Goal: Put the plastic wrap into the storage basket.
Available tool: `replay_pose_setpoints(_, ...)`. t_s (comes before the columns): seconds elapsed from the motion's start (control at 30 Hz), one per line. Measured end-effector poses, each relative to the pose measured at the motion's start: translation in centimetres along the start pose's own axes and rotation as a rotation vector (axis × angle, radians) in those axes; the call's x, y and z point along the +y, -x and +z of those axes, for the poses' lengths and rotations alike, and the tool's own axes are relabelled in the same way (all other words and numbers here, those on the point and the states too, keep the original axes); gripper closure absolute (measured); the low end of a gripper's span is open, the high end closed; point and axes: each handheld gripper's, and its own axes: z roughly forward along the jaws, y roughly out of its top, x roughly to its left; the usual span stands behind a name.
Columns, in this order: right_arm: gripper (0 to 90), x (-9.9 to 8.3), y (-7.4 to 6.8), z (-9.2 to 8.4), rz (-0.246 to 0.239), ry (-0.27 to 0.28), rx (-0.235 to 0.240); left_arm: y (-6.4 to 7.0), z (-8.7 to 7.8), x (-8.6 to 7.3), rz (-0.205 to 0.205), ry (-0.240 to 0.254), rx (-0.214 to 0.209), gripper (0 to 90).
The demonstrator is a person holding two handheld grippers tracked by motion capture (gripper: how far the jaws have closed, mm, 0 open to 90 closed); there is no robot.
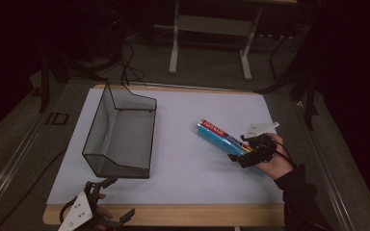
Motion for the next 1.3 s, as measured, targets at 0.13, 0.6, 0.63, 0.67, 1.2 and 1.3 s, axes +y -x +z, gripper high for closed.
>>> replay_pose_setpoints(0.13, 11.5, 0.7, 0.8, 0.9, 0.010, -0.046, 0.013, 0.0, 0.0, 0.0, -0.002, -0.001, -0.001, 0.2)
replay_pose_setpoints(0.6, 12.0, 2.0, 3.1, 5.3, 0.002, -0.233, 0.014, 0.0, 0.0, 0.0, 0.000, -0.003, -0.004, 0.2)
replay_pose_setpoints(0.63, 11.9, 2.1, 3.2, 5.6, 0.006, -0.245, 0.019, 0.0, 0.0, 0.0, 0.000, -0.003, -0.004, 0.2)
replay_pose_setpoints(0.67, 12.0, 2.1, 3.2, 5.8, 0.004, -0.251, 0.009, 0.0, -0.1, 0.0, 0.000, -0.004, -0.004, 0.1)
replay_pose_setpoints(1.2, 15.4, 1.9, 5.0, 9.9, 0.004, -0.466, -0.006, 0.0, 0.0, -0.1, -0.001, -0.008, -0.007, 0.2)
replay_pose_setpoints(1.3, 17.4, 1.8, 5.5, 10.5, 0.003, -0.480, -0.011, 0.0, 0.0, -0.1, 0.000, -0.010, -0.007, 0.2)
